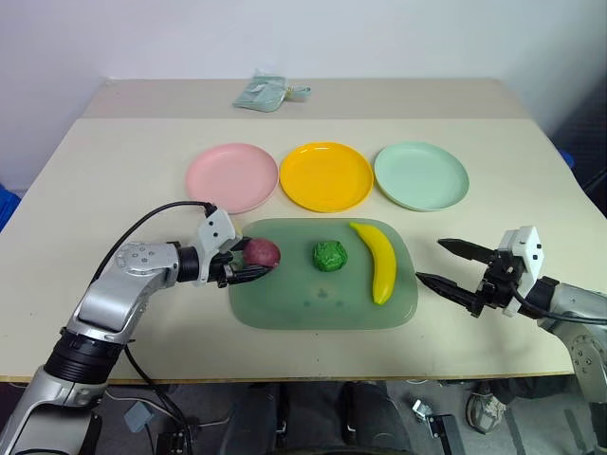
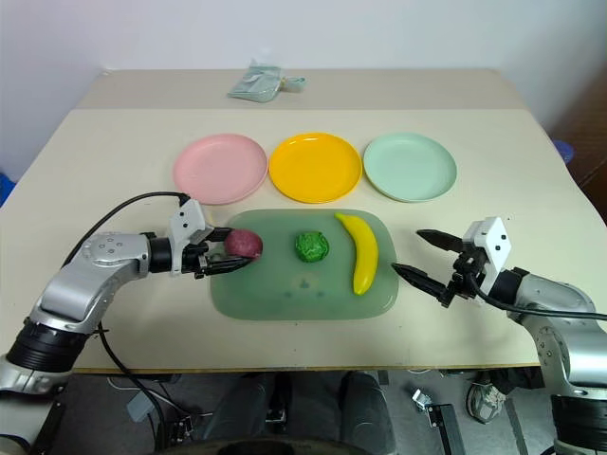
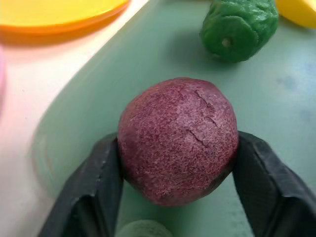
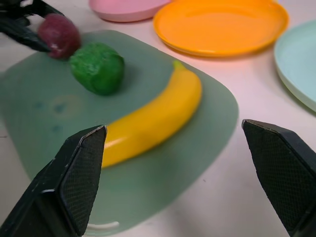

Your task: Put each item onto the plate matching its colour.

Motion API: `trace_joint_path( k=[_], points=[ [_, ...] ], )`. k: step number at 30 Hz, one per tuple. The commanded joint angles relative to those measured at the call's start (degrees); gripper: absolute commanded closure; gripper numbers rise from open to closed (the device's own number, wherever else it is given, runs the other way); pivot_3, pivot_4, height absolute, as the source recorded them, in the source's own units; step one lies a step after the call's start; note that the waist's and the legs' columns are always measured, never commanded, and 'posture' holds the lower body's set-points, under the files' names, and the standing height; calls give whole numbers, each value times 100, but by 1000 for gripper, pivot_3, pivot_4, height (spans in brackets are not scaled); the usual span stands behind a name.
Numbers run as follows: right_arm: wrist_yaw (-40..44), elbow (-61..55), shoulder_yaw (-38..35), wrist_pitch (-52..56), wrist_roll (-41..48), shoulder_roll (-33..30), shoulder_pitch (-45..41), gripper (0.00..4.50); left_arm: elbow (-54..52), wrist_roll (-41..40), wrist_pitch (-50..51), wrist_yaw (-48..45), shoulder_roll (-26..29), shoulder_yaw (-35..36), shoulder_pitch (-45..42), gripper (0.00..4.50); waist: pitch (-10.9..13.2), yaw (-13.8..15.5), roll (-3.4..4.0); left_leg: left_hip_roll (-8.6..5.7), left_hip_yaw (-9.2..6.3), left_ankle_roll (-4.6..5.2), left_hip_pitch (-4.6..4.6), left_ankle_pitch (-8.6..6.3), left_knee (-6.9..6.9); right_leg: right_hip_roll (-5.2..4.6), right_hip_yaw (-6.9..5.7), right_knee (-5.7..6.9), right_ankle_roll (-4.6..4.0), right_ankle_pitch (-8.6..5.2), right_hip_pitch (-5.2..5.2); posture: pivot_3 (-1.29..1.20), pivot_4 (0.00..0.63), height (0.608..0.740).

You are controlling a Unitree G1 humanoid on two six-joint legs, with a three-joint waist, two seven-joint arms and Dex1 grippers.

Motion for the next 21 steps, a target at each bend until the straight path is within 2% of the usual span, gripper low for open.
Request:
trace_joint_path(
  k=[1,7,14,18,21],
  points=[
    [-128,-439,82,114,119,47,1,0,115,-100,-313,402,-298,586,-151,1959,1,7,-1,0,-1,0,0,0,2,-1,0,0,0,0,1,0,150,740],
    [-517,-1262,592,616,337,217,-361,0,1729,551,-355,2336,-1087,1149,-1371,1959,3,18,-5,-2,-9,0,-3,0,17,0,-5,10,2,1,3,0,150,740],
    [-1109,-1703,1501,920,102,585,-1046,0,3822,914,-410,3297,-1589,1267,-2673,1959,5,11,-16,-7,-7,3,-5,-1,16,2,-10,10,5,0,2,0,150,740],
    [-1356,-1747,1556,985,33,658,-1154,0,4401,931,-607,3309,-1660,1304,-3030,66,9,3,-22,-9,-6,4,-9,-1,18,2,-12,12,7,0,2,0,150,740],
    [-1423,-1792,1427,1034,93,607,-1121,0,4213,879,-830,3199,-1608,1356,-3005,22,11,1,-25,-9,-6,5,-11,-2,16,2,-12,20,8,1,1,0,150,740]
  ],
)
